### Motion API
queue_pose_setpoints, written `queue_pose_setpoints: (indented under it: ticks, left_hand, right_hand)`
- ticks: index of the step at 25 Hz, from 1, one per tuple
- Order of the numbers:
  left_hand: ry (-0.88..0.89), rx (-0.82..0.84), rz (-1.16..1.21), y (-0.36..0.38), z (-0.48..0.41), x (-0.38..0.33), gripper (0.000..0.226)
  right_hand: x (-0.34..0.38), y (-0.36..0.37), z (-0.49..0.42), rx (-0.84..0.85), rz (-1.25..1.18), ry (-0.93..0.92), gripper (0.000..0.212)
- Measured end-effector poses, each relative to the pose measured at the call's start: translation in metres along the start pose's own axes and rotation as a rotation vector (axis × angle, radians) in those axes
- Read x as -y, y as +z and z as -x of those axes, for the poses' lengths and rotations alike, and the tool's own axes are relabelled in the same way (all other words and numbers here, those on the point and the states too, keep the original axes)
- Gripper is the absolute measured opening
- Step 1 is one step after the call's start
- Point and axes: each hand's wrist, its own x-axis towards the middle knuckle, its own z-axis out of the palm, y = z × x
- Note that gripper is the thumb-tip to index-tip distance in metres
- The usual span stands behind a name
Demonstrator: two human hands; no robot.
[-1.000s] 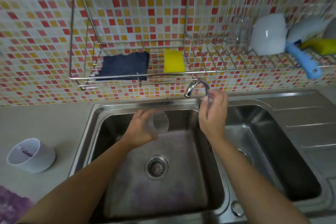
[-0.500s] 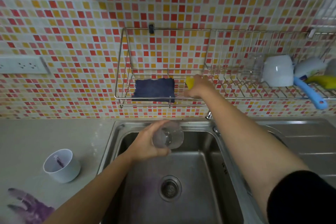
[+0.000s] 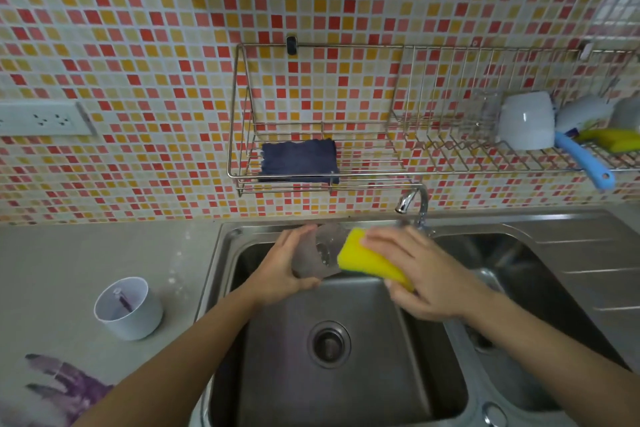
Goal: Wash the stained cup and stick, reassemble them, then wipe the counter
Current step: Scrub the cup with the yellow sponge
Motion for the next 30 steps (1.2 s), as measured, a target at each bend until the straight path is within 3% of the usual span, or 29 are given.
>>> queue_pose_setpoints:
  ticks: [2,11,12,15,20,22,25,28,30]
  left_hand:
    - [0.010,0.024,0.045,0.006,0.002,-0.002,0.088]
    - [0.157,-0.005,0.072,0.026,0.006,-0.014,0.085]
    - [0.178,-0.013,0.057,0.029,0.008,-0.017,0.085]
    - [0.207,-0.055,0.064,0.038,0.015,-0.027,0.085]
    - [0.139,0.211,0.053,0.029,0.015,-0.024,0.114]
    - [0.139,0.223,0.061,0.027,0.014,-0.025,0.113]
    - [0.179,0.077,0.000,0.035,0.013,-0.028,0.096]
    - [0.167,-0.050,-0.023,0.040,0.014,-0.017,0.091]
    - [0.160,-0.075,-0.026,0.039,0.017,-0.012,0.091]
  right_hand:
    - [-0.001,0.014,0.009,0.088,0.048,-0.018,0.059]
    - [0.002,0.025,-0.001,0.194,0.299,-0.078,0.064]
    - [0.003,0.025,-0.003,0.203,0.365,-0.116,0.060]
    - [0.001,0.036,-0.004,0.087,0.409,-0.253,0.025]
    - [-0.005,0.036,0.001,0.056,0.527,-0.443,0.010]
    - [-0.005,0.031,-0.002,0.019,0.536,-0.503,0.009]
    - [0.006,0.030,-0.004,-0.002,0.436,-0.391,0.017]
    - [0.019,0.032,0.003,0.073,0.014,-0.130,0.041]
    - [0.017,0.028,0.007,0.144,-0.109,-0.028,0.055]
